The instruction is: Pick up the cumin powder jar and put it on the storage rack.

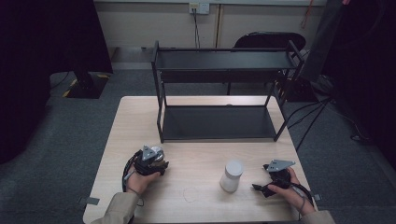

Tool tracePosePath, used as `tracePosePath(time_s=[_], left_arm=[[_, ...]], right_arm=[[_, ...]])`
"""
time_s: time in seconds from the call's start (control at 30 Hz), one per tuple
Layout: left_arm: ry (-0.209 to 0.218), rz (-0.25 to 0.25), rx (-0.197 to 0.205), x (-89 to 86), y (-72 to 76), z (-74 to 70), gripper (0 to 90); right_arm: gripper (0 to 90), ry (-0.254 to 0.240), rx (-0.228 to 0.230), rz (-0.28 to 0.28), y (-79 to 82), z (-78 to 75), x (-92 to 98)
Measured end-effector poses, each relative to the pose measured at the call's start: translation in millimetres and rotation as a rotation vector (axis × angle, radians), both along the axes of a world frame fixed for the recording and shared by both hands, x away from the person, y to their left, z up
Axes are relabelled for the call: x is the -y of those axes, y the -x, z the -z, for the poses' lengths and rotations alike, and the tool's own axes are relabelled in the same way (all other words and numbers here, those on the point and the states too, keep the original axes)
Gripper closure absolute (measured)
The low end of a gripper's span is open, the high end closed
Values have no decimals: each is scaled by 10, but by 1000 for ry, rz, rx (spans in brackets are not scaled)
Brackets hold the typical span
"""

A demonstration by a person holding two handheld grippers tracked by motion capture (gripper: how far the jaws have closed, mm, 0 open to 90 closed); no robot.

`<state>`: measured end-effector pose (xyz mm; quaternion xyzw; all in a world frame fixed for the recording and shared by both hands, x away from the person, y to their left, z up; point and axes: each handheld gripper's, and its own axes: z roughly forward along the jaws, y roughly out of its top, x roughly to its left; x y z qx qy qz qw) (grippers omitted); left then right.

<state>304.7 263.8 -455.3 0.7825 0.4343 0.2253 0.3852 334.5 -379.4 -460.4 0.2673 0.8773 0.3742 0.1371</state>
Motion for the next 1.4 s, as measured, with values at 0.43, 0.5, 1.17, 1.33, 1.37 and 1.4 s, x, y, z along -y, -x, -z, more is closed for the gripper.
tracePosePath(time_s=[0.43, 0.5, 1.17, 1.33, 1.37, 1.4], left_arm=[[1, 25, -22, -24, -16, -79, 307], [1, 37, -25, -33, -23, -108, 308], [19, 146, -34, -26, -202, -714, 308], [2, 188, -39, 77, -336, -1030, 308], [2, 188, -39, 77, -336, -1030, 308], [1, 205, -37, 104, -388, -1133, 308]], right_arm=[[0, 0, 0, 0, 0, 0, 0], [0, 0, 0, 0, -1, 0, 0], [0, 0, 0, 0, -1, 0, 0], [0, 0, 0, 0, -1, 0, 0], [0, 0, 0, 0, 0, 0, 0], [0, 0, 0, 0, -1, 0, 0]])
